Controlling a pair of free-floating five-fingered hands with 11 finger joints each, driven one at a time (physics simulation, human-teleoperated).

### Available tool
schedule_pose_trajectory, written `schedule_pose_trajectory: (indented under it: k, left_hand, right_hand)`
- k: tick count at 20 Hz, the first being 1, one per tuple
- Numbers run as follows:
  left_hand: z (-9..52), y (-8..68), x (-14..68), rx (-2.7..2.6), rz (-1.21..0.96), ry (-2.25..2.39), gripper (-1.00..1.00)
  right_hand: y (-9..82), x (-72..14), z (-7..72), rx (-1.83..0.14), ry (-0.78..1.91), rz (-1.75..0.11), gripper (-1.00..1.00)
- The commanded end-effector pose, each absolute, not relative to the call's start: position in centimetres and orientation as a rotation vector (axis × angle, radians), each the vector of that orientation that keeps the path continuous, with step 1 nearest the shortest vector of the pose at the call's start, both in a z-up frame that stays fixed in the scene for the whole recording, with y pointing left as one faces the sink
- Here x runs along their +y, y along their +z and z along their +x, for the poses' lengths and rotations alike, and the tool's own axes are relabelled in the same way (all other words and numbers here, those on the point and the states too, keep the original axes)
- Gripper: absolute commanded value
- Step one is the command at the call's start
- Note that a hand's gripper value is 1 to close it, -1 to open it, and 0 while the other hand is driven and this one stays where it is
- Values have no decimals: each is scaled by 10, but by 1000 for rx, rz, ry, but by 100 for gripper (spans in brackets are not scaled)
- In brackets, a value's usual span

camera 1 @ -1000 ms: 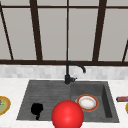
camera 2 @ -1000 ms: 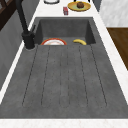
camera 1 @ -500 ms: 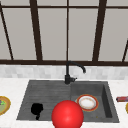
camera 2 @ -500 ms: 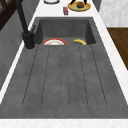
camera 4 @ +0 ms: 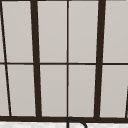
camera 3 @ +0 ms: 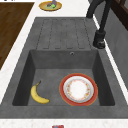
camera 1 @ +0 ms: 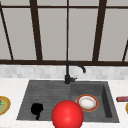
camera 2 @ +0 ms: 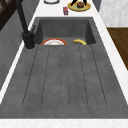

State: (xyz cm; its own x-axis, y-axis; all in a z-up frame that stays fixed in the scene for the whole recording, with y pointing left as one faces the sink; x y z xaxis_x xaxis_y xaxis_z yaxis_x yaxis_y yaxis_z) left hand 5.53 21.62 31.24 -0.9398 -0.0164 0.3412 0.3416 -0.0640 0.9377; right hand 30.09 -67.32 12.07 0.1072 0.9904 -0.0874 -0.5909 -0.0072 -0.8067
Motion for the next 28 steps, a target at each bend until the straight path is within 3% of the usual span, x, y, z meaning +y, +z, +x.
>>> schedule_pose_trajectory:
  k: [1,14,15,24,28]
  left_hand:
    - [55,312,216,-1961,-352,-2097,0]
    - [55,312,216,-1961,-352,-2097,0]
    - [55,312,216,-1961,-352,-2097,0]
    - [55,312,216,-1961,-352,-2097,0]
    - [55,312,216,-1961,-352,-2097,0]
  right_hand:
    - [116,-673,301,-597,1361,-821,-100]
    - [85,-659,300,-593,1328,-846,-100]
    - [86,-655,296,-577,1320,-867,100]
    - [117,-652,313,-577,1233,-1118,100]
    - [145,-641,316,-576,1248,-1104,100]
